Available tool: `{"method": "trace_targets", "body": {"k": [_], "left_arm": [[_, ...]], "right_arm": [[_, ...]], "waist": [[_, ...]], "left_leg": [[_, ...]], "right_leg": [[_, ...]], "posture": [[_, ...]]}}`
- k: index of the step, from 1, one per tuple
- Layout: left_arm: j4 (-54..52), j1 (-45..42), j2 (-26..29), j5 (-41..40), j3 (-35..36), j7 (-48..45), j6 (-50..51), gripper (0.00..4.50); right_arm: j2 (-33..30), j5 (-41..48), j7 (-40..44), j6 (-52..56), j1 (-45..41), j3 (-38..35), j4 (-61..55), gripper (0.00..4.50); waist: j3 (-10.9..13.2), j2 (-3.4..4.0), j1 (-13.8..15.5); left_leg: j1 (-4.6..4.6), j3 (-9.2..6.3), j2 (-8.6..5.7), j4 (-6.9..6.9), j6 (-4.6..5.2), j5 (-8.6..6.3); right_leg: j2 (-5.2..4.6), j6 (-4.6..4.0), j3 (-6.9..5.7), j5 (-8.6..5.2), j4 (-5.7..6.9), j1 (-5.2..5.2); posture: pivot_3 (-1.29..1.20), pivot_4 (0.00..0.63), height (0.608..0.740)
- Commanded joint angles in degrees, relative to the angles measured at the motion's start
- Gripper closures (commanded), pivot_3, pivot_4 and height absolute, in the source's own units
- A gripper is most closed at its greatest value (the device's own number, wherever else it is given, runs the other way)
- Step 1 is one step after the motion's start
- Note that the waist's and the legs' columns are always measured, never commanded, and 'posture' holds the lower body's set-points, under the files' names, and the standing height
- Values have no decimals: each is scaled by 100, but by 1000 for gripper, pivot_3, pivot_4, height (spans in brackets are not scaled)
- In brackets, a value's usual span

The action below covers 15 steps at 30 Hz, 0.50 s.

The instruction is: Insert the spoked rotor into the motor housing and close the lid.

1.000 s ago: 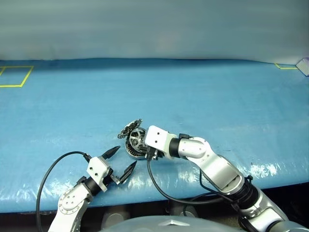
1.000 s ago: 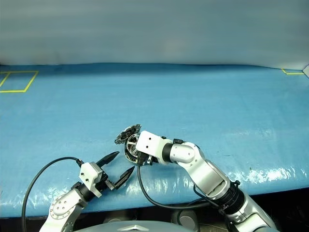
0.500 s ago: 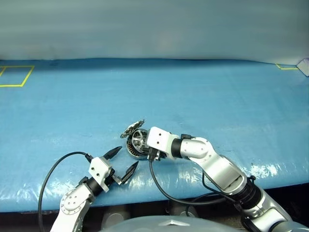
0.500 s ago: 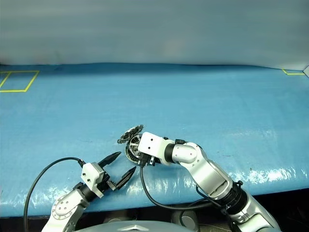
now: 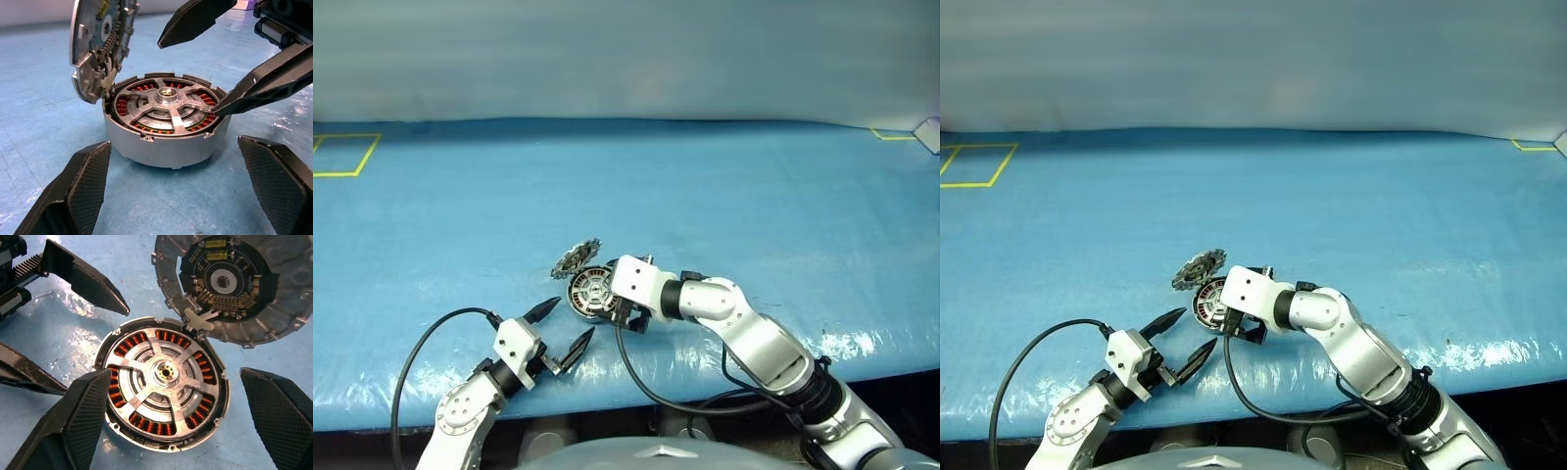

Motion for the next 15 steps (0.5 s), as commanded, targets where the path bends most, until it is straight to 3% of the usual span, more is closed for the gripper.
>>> {"method": "trace_targets", "body": {"k": [1,13,15], "left_arm": [[-61,9,-1,-36,0,-20,-144,0],[-82,40,69,-103,113,-58,-104,0],[-86,45,80,-106,130,-58,-87,0]], "right_arm": [[153,259,-101,293,2,-458,-485,451],[376,650,-509,720,395,-887,-521,4317],[553,635,-631,587,453,-801,-375,4479]], "waist": [[0,0,0],[0,0,-6],[0,0,-8]], "left_leg": [[1,0,0,0,0,0],[1,0,2,0,0,0],[0,1,2,-2,0,0]], "right_leg": [[0,0,0,0,0,0],[1,-1,0,0,1,-2],[1,-1,0,-1,1,-2]], "posture": [[0,150,740],[0,150,740],[0,150,740]]}}
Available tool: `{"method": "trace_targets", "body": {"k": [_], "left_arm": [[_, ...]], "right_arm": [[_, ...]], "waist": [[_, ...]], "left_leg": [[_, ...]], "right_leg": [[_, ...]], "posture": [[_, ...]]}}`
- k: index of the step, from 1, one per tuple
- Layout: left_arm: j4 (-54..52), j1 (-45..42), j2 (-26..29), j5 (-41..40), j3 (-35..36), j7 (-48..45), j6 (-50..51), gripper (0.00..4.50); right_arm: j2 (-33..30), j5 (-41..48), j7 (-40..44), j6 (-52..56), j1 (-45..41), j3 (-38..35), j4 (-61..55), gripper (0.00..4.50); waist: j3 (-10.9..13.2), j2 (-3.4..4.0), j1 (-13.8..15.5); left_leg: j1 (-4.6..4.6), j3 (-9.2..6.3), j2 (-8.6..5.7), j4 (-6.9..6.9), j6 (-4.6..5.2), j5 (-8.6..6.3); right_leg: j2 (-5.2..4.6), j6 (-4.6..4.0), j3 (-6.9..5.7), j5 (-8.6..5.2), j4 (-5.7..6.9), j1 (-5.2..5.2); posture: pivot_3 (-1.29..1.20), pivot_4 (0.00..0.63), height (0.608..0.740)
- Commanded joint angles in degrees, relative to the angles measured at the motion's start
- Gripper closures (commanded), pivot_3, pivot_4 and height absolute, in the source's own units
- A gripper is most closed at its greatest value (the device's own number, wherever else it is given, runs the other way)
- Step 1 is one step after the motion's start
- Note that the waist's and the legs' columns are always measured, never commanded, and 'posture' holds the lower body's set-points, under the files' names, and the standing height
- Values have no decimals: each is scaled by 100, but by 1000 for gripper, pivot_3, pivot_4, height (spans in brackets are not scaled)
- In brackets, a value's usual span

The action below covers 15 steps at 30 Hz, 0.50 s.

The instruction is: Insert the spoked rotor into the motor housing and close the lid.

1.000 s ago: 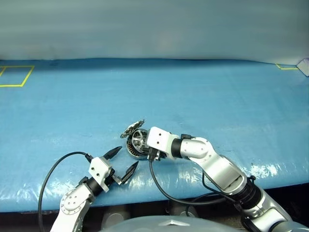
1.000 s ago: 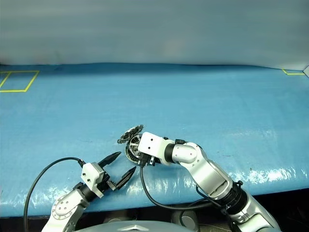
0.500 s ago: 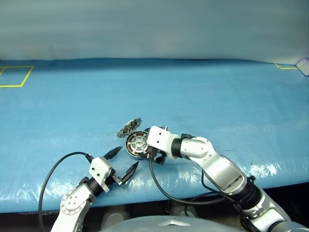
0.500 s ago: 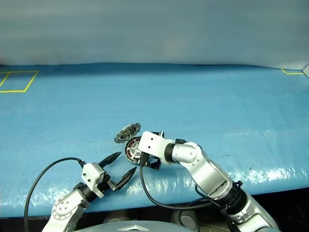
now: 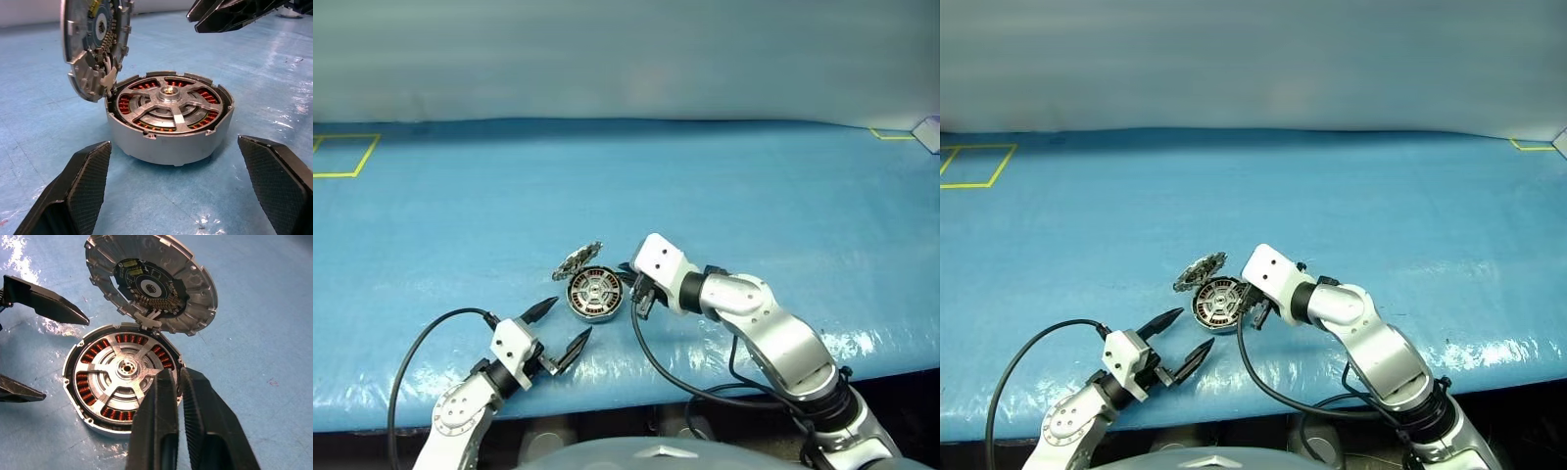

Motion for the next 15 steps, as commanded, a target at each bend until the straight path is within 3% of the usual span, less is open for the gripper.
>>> {"method": "trace_targets", "body": {"k": [1,7,15], "left_arm": [[-88,10,28,-83,40,-33,-70,0],[-124,42,44,-131,60,-36,-52,0],[-163,98,83,-154,93,-24,-33,0]], "right_arm": [[335,83,-248,-234,61,25,124,4479],[843,1,-596,-568,181,289,560,4479],[786,-88,-582,-818,424,659,1148,4479]], "waist": [[0,0,-1],[0,0,0],[-1,1,-2]], "left_leg": [[0,0,0,0,0,0],[1,0,0,1,0,0],[2,0,0,0,0,0]], "right_leg": [[0,0,0,0,0,-1],[-1,0,0,0,0,0],[-1,0,0,0,0,1]], "posture": [[0,150,740],[0,150,740],[0,150,740]]}}
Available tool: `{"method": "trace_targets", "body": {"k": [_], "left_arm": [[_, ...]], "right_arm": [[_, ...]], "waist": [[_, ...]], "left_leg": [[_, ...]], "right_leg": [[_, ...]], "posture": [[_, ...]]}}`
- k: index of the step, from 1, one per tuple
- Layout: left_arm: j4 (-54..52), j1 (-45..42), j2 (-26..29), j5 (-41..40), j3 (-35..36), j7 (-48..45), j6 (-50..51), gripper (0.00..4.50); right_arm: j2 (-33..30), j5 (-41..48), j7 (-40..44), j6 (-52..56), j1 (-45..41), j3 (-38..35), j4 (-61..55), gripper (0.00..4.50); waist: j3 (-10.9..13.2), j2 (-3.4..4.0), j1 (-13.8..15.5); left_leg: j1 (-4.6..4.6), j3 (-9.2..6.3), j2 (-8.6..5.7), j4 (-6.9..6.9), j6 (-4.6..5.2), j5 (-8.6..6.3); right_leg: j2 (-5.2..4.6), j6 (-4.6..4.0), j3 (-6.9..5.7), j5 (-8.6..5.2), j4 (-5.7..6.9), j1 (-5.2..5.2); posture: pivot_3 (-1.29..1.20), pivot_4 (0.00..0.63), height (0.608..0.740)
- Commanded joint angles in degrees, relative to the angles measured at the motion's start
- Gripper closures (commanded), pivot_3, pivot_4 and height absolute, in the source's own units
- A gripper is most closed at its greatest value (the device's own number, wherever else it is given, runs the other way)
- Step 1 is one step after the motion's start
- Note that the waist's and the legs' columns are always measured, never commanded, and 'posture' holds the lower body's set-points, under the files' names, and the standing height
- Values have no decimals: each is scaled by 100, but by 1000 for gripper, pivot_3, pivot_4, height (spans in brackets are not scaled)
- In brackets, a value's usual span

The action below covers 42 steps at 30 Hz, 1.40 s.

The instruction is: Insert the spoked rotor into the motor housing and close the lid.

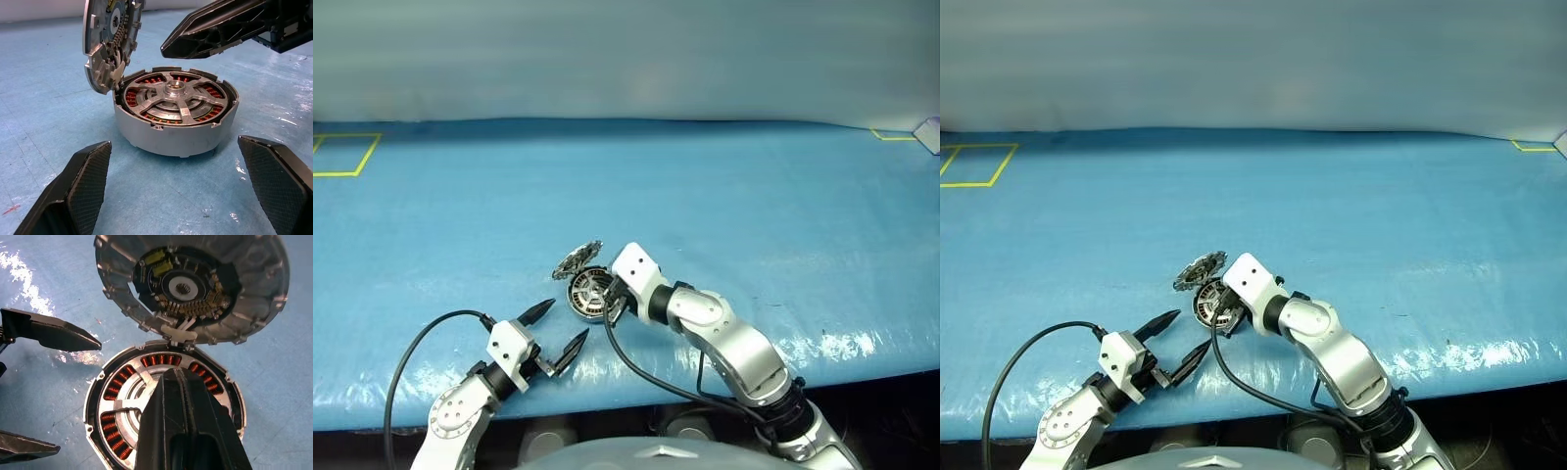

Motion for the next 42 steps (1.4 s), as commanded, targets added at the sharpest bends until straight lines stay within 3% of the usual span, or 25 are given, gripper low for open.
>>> {"method": "trace_targets", "body": {"k": [1,5,10,13,15,19,21,24,25,28,31,37,42], "left_arm": [[-169,29,44,-69,71,-14,-45,0],[-242,68,11,-309,224,-5,-38,0],[-830,165,167,-2172,940,-414,695,0],[-1117,272,544,-3357,1461,-977,1248,585],[-1504,209,687,-4064,1761,-1024,1510,1231],[-1551,-535,361,-5139,2518,-732,1370,2642],[-1154,-1194,175,-5061,2821,-311,1206,3302],[-306,-2120,74,-4324,2918,436,1144,4312],[-56,-2352,97,-3982,2841,560,1128,4452],[653,-2979,293,-2703,2190,694,1196,4452],[1398,-3540,392,-1948,1510,158,1140,4452],[2412,-4382,451,-1769,854,-1316,1406,4452],[2766,-4803,577,-2227,819,-2450,2243,4452]], "right_arm": [[-101,-59,59,-142,54,164,75,4479],[56,150,29,-107,110,-73,-79,4479],[128,457,1,-17,183,-534,-399,4479],[38,537,-1,31,231,-675,-542,4500],[-25,540,-25,43,256,-728,-601,4500],[-61,563,-87,70,312,-828,-688,4500],[-56,584,-135,70,353,-881,-736,4500],[-81,620,-191,20,448,-958,-825,4500],[-82,635,-207,-22,494,-997,-847,4500],[-84,755,-166,-434,787,-1189,-897,4500],[3,919,-88,-1247,1324,-1485,-830,4500],[-118,692,206,-3231,2477,-1610,-203,4500],[-83,662,119,-3797,2986,-1703,293,4500]], "waist": [[-1,2,-3],[-2,-1,-4],[-1,-2,1],[-1,-2,-5],[1,-2,-11],[1,-1,19],[-3,-7,34],[-2,-5,45],[-3,-7,44],[-5,-14,39],[-8,-19,91],[-6,-16,35],[-4,-13,-16]], "left_leg": [[0,1,0,0,0,0],[9,0,2,0,0,0],[-3,0,7,0,0,0],[-4,0,11,0,0,0],[-2,1,12,0,0,0],[-1,1,32,3,0,0],[1,-2,22,13,-1,0],[21,-15,6,18,-2,1],[30,-17,4,18,-2,1],[32,-19,-3,17,-1,1],[19,-31,-10,16,0,0],[13,-32,-11,11,4,-2],[21,-23,-1,12,3,-2]], "right_leg": [[-1,0,1,0,0,0],[0,0,0,0,0,-2],[0,0,0,0,0,-6],[2,-1,-1,-1,1,-10],[2,-1,-1,-1,1,-10],[0,0,-1,-1,-3,-11],[8,0,-7,0,2,-4],[18,-2,-7,2,5,38],[18,-2,-7,2,3,50],[17,2,-4,4,-10,61],[17,6,-4,6,-20,58],[18,6,-5,5,-21,52],[21,5,-5,5,-13,51]], "posture": [[0,150,740],[0,150,740],[0,150,740],[0,150,740],[0,150,740],[0,150,740],[0,150,740],[0,150,740],[0,150,740],[0,150,740],[0,150,740],[0,150,740],[0,150,740]]}}
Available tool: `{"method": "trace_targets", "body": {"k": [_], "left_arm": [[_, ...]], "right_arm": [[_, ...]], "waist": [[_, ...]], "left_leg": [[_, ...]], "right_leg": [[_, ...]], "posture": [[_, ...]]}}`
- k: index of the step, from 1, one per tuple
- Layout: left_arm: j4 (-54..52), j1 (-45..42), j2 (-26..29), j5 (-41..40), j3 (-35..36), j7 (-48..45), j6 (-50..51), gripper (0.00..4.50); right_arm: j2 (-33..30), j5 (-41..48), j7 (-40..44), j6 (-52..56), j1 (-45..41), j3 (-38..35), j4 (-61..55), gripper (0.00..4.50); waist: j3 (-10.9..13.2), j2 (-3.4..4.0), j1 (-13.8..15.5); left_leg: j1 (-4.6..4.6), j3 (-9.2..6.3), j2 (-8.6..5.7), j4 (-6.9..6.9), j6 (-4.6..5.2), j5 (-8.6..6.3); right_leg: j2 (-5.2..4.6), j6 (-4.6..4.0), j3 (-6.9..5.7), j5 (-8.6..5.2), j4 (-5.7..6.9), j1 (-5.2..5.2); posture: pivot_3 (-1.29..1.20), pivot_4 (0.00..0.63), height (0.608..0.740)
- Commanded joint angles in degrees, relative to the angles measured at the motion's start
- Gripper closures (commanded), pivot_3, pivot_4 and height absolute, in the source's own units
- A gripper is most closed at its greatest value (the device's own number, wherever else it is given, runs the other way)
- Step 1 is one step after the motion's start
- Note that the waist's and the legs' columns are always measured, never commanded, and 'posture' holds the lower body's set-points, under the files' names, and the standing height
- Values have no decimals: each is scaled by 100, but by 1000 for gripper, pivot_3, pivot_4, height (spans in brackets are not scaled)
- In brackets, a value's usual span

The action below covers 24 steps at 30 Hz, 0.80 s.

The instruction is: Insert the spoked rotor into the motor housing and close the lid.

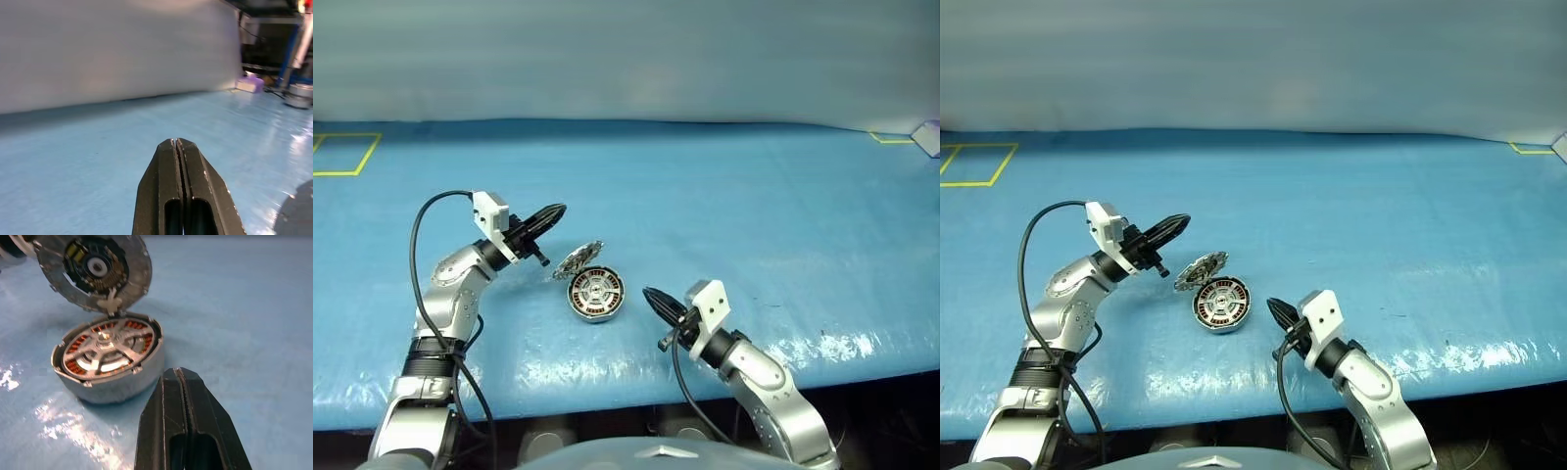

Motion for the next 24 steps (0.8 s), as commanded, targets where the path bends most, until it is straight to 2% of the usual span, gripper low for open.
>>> {"method": "trace_targets", "body": {"k": [1,4,7,14,17,24], "left_arm": [[-2,-213,170,-405,56,-737,646,4452],[-90,-328,437,-640,-122,-1391,1530,4452],[-63,-378,550,-496,-318,-1583,1871,4452],[-507,-98,448,-505,-556,-1551,2505,4452],[-678,58,343,-482,-590,-1463,2627,4452],[-851,263,239,-407,-595,-1315,2722,4452]], "right_arm": [[49,-61,-43,-431,89,-46,54,4500],[66,-154,-122,-584,214,-43,222,4500],[137,-163,-171,-810,227,-61,386,4500],[234,34,129,-1284,202,16,723,4500],[143,549,653,-1113,205,88,625,4500],[-128,541,992,-920,56,237,679,4500]], "waist": [[1,2,-13],[1,3,-3],[2,3,19],[3,5,24],[5,7,23],[5,7,47]], "left_leg": [[1,1,1,1,0,0],[1,-1,2,3,0,0],[-3,-2,0,3,0,0],[-3,-4,-1,2,1,-1],[-4,-4,1,2,1,-1],[-1,-5,-1,5,1,0]], "right_leg": [[-1,0,1,0,1,0],[-1,-1,1,0,4,1],[-3,-1,0,-1,-1,0],[-8,-1,0,-1,-2,0],[-7,-1,0,-1,0,-1],[-8,-1,0,-1,1,1]], "posture": [[0,150,740],[0,150,740],[0,150,740],[0,150,740],[0,150,740],[0,150,740]]}}
